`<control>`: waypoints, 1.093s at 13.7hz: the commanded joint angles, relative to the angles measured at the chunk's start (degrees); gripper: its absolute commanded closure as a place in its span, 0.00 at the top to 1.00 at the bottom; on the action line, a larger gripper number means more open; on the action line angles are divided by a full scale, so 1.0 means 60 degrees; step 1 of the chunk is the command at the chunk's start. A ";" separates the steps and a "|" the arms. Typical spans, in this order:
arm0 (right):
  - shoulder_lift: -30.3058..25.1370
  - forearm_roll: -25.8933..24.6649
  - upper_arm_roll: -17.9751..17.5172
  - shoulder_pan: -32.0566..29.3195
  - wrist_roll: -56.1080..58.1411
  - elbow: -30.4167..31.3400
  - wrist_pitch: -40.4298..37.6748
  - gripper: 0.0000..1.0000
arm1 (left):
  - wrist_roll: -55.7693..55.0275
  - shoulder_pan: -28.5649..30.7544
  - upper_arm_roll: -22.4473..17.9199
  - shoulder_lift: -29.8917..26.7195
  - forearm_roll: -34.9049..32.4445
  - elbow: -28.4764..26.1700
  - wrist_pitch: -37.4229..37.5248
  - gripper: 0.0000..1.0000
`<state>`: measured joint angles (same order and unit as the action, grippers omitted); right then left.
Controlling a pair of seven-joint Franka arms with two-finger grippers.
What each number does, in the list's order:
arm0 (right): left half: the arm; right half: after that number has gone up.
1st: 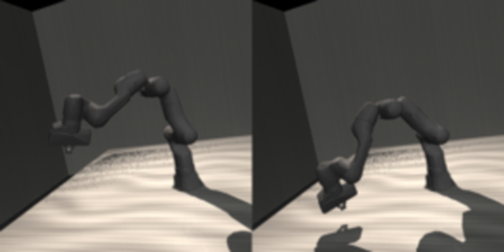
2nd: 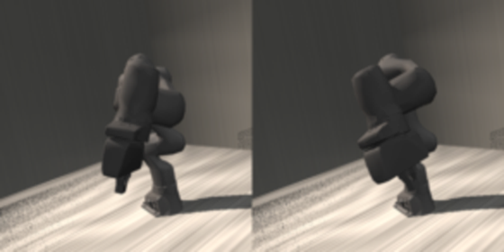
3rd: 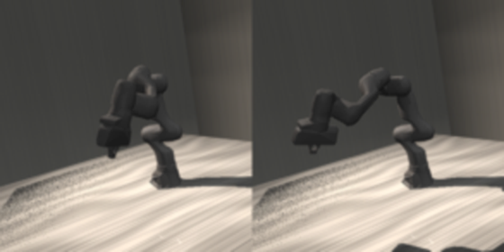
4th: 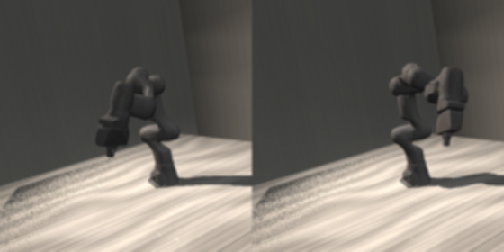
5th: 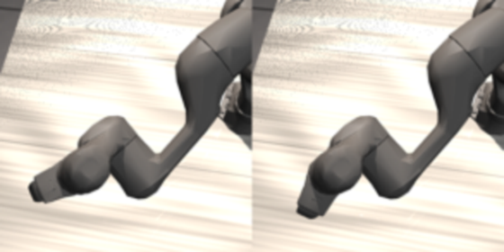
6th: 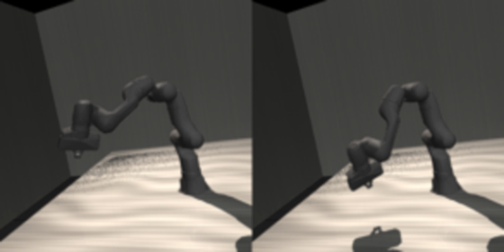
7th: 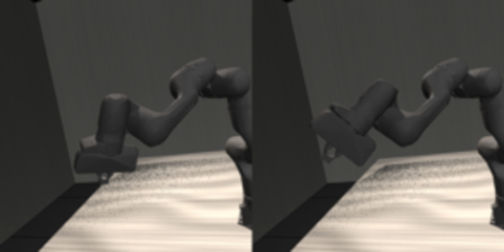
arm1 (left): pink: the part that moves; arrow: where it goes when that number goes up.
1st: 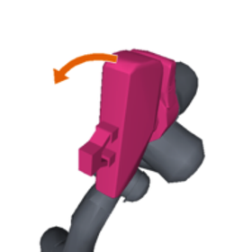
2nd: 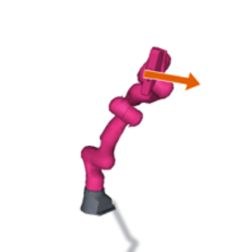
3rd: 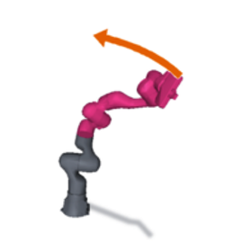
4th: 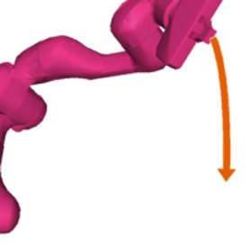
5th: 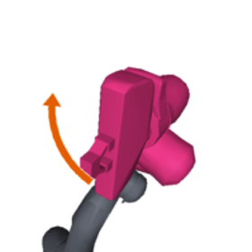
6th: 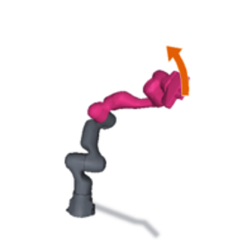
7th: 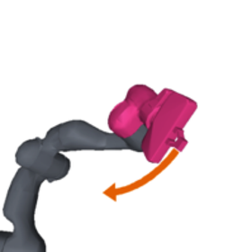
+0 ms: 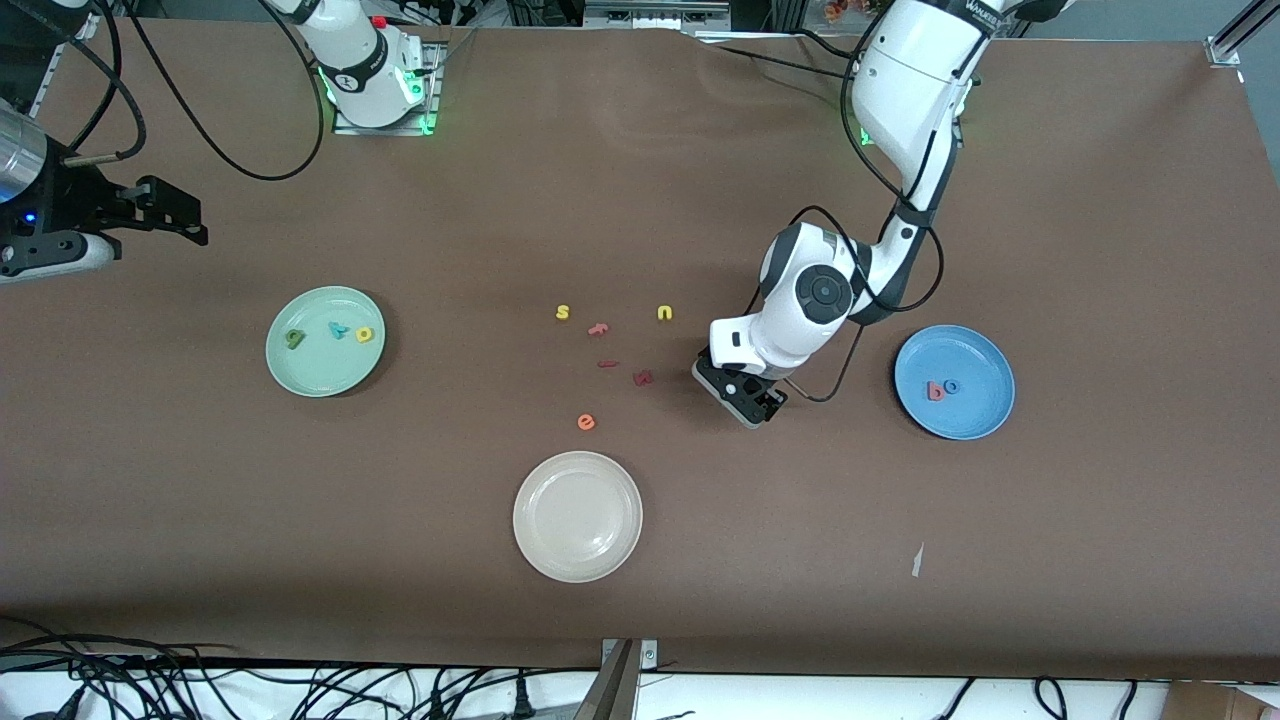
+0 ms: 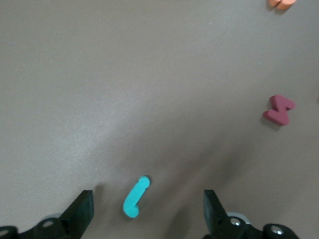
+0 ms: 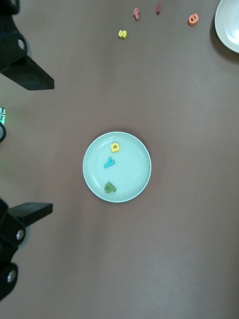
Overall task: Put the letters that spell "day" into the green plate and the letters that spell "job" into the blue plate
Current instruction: 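Move the left gripper to the cyan l and grasp it, then place the cyan l on the blue plate with the left gripper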
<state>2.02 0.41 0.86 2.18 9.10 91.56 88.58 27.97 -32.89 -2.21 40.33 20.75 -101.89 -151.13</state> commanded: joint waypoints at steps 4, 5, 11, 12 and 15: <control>-0.0029 -0.0009 -0.0012 -0.0085 -0.0037 -0.0055 -0.0086 1.00 | 0.0114 -0.0159 -0.0159 0.0411 0.0189 0.0209 -0.0285 0.82; -0.0029 -0.0009 -0.0012 -0.0085 -0.0037 -0.0055 -0.0086 1.00 | 0.0100 -0.0159 -0.0159 0.0455 0.0203 0.0223 -0.0285 0.76; -0.0044 -0.0023 -0.0027 -0.0071 -0.0037 -0.0055 -0.0116 1.00 | 0.0246 -0.0027 -0.0174 0.0426 0.0159 0.0180 -0.0431 0.15; -0.0044 -0.0067 -0.0027 -0.0071 -0.0037 -0.0055 -0.0101 1.00 | 0.0275 -0.0012 -0.0174 0.0383 0.0159 0.0165 -0.0431 0.11; -0.0044 -0.0082 -0.0027 -0.0071 -0.0037 -0.0055 -0.0072 1.00 | 0.0261 0.0557 -0.0203 -0.0274 0.0145 -0.0185 -0.0111 0.13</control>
<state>2.02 0.40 1.06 2.09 9.10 91.56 88.53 27.97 -32.19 -3.33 41.61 20.75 -101.24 -153.14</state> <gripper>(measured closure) 0.000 0.811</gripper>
